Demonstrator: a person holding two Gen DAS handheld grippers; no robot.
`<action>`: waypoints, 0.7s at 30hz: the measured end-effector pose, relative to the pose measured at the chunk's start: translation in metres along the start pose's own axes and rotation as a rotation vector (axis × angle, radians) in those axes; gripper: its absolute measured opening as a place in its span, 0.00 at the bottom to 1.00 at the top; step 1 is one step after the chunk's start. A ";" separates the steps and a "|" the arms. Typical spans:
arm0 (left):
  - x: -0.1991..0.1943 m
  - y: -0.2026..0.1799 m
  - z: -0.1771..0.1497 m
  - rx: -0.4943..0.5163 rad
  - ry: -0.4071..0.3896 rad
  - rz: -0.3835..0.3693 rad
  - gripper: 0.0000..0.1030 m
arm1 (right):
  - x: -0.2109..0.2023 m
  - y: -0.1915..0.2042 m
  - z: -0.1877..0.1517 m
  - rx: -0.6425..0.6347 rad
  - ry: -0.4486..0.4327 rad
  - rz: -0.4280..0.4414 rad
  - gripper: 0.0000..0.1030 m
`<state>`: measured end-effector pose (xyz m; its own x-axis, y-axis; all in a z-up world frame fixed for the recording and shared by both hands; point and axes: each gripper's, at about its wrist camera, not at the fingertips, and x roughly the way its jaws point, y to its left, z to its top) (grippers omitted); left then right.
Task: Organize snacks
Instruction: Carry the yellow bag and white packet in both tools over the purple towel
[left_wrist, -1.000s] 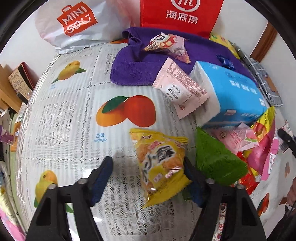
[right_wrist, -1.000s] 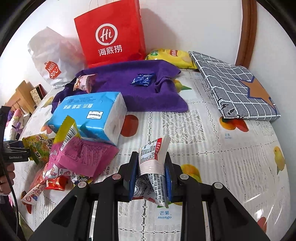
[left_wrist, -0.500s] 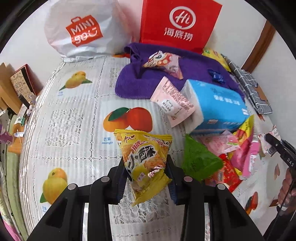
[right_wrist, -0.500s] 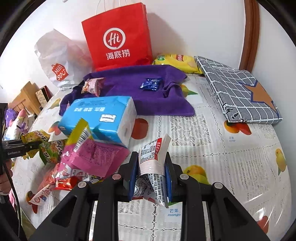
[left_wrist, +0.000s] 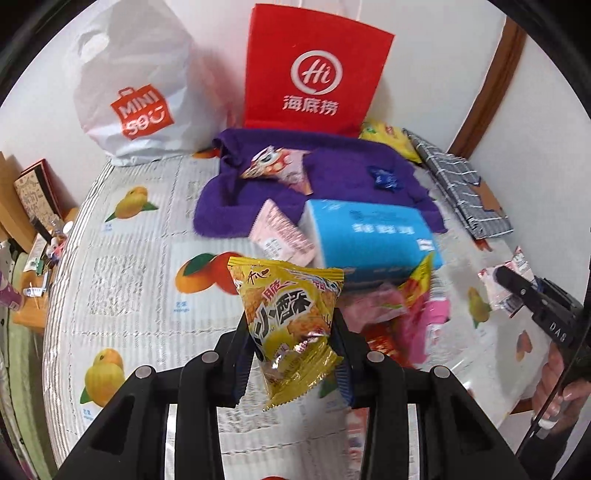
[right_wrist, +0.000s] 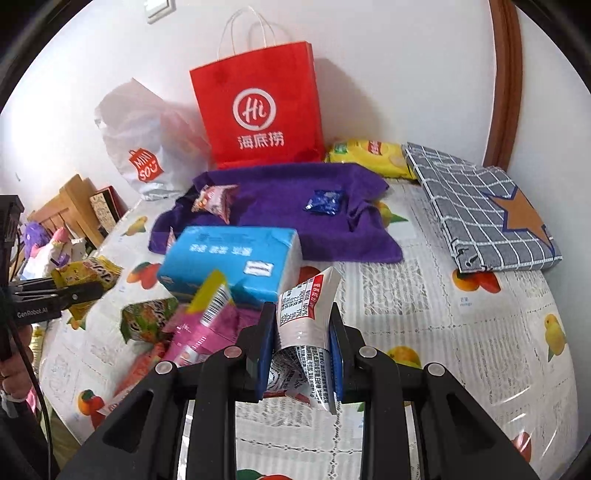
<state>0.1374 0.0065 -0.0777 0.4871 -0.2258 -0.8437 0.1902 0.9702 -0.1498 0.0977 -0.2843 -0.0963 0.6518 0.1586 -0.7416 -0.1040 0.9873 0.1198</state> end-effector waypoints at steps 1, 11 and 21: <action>-0.001 -0.004 0.002 -0.002 0.000 -0.012 0.35 | -0.002 0.002 0.003 -0.003 -0.009 0.005 0.25; -0.009 -0.040 0.024 0.051 -0.039 -0.047 0.35 | -0.015 0.012 0.028 -0.015 -0.070 0.040 0.25; -0.008 -0.042 0.031 0.058 -0.043 -0.052 0.35 | -0.004 0.011 0.045 -0.011 -0.078 0.040 0.25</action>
<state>0.1518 -0.0355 -0.0484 0.5109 -0.2800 -0.8127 0.2645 0.9508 -0.1613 0.1279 -0.2742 -0.0623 0.7037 0.1976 -0.6825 -0.1388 0.9803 0.1407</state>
